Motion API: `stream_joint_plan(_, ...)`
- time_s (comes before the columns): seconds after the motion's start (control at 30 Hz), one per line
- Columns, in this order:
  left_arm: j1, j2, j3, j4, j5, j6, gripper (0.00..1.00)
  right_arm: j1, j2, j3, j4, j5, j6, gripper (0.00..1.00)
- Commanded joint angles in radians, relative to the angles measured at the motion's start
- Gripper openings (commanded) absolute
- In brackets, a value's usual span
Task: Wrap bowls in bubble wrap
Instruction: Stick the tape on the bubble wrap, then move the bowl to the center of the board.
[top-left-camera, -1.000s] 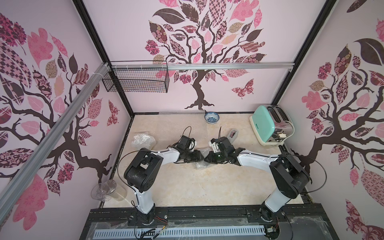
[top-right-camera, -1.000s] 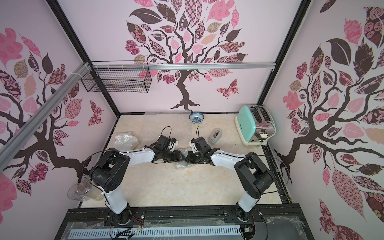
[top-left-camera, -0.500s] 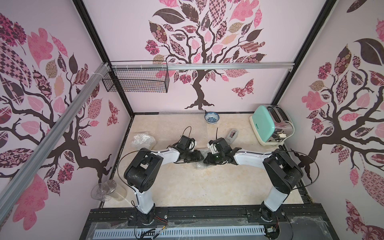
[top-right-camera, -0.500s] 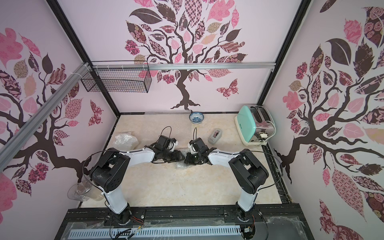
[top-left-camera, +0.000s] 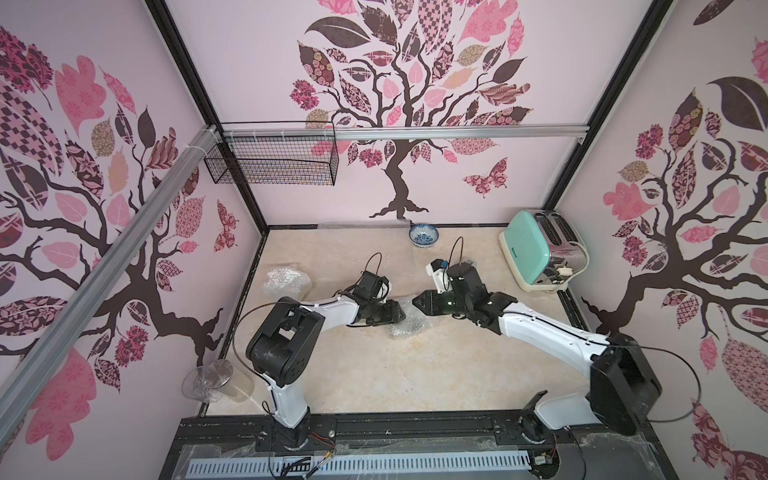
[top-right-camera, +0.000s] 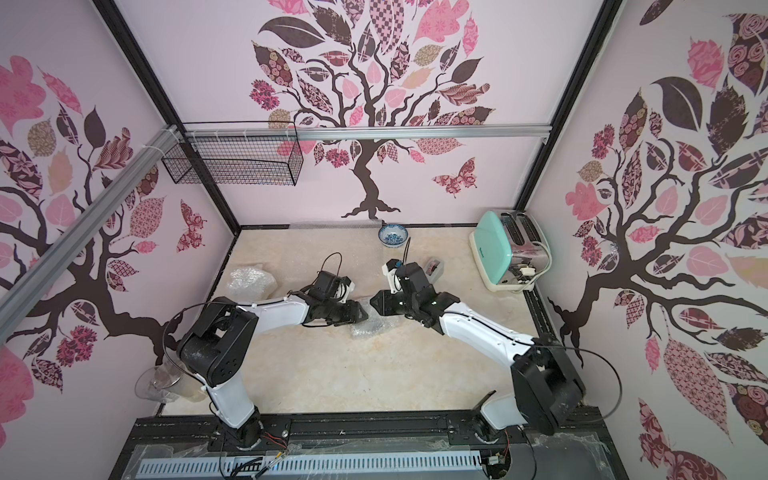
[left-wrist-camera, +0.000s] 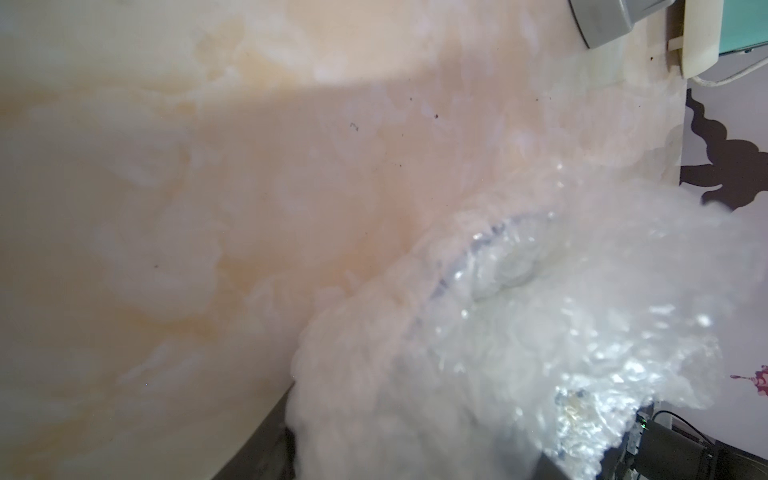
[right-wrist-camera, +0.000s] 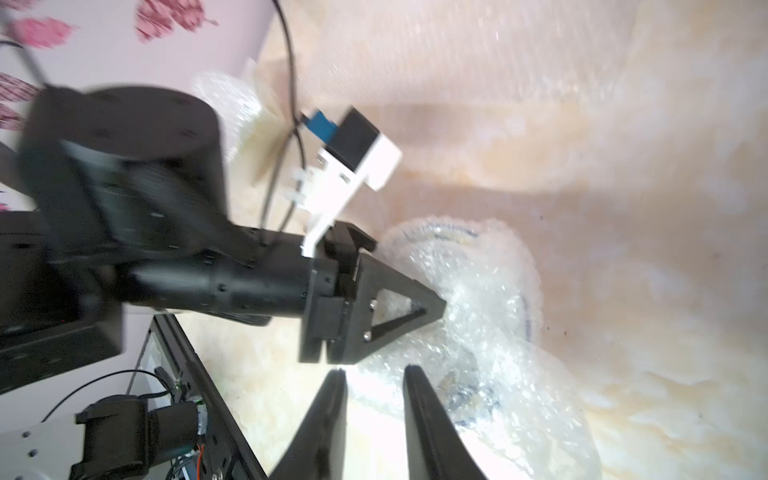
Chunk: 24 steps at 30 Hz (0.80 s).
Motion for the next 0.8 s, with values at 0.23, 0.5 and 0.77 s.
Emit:
stream_joint_plan(0.23, 0.105, -0.097, -0.039, -0.048, -0.048, -0.031, 0.5, -0.023, -0.046, -0.102, 0.004, 0.025, -0.005, 0.3)
stream_joint_plan(0.5, 0.324, -0.177, -0.141, 0.011, -0.07, -0.1, 0.44, -0.04, -0.051, -0.129, 0.013, 0.01, -0.007, 0.3)
stream_joint_plan(0.77, 0.513, -0.175, -0.157, 0.084, -0.067, -0.159, 0.43, -0.045, -0.043, -0.152, 0.034, -0.011, -0.002, 0.3)
